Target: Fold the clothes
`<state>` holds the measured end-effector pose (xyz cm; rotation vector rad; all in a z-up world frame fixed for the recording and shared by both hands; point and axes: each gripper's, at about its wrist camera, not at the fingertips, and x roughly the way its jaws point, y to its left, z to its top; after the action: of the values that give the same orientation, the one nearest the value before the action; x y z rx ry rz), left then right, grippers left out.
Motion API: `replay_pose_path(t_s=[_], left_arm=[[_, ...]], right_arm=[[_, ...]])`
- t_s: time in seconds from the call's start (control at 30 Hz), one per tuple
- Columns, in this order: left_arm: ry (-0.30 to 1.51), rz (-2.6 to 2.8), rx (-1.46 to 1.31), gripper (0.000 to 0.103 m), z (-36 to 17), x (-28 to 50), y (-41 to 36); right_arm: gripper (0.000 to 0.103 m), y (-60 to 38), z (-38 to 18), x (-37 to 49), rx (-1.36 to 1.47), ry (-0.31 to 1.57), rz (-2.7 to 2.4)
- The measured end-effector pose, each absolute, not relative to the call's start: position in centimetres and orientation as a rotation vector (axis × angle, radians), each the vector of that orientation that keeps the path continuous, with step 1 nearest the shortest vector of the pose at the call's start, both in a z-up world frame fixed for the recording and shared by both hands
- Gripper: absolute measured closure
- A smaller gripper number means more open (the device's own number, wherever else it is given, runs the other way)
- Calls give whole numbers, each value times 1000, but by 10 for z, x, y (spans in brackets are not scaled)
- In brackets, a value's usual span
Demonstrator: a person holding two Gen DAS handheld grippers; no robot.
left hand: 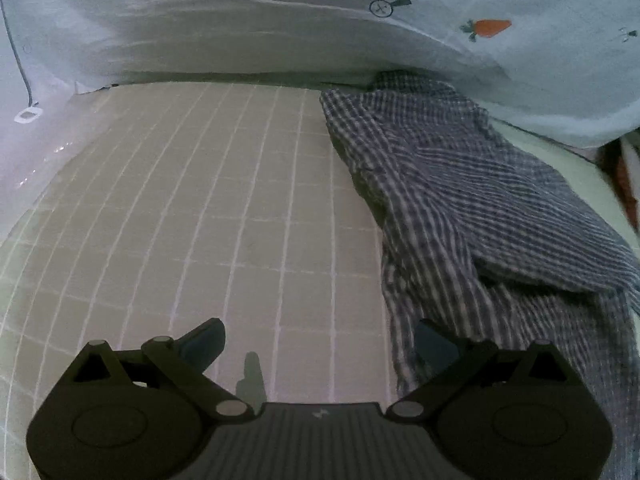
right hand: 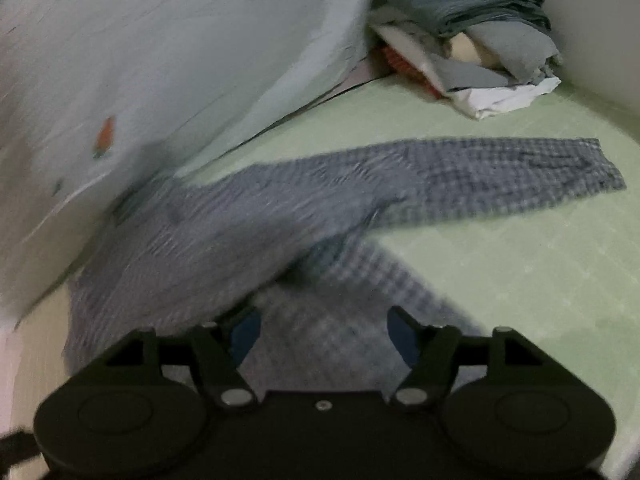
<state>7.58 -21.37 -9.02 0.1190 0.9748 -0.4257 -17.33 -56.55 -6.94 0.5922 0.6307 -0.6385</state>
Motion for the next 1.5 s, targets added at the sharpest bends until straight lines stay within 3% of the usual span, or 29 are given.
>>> replay_pose_path(t_s=[0.3, 0.53, 0.57, 0.6, 0.63, 0.7, 0.83, 1.0, 1.3, 1.4, 1.5], left_arm=[[974, -387, 214, 3, -103, 119, -269], [970, -412, 332, 3, -115, 142, -308], [974, -415, 338, 3, -117, 145, -312], [977, -417, 342, 2, -119, 148, -314], [980, -419, 345, 2, -121, 150, -317], [983, -424, 352, 1, -124, 153, -320], [976, -443, 335, 0, -119, 161, -318], [926, -471, 227, 0, -99, 171, -306], [957, -471, -39, 3, -97, 230, -305], [1014, -484, -153, 13, -105, 256, -313], [1053, -485, -236, 33, -113, 275, -319]], right_arm=[[29, -679, -95, -111, 506, 680, -707], [29, -696, -120, -77, 393, 787, -645], [33, -698, -123, -73, 377, 802, -635], [50, -698, -124, -69, 352, 815, -631], [59, -698, -123, -68, 332, 819, -617], [95, -701, -120, -66, 343, 816, -554], [96, -700, -101, -63, 276, 759, -533], [96, -724, -45, -89, 359, 491, -708], [96, -743, -60, -93, 383, 554, -753], [96, -752, -60, -93, 444, 538, -761], [96, -754, -59, -92, 424, 546, -758]])
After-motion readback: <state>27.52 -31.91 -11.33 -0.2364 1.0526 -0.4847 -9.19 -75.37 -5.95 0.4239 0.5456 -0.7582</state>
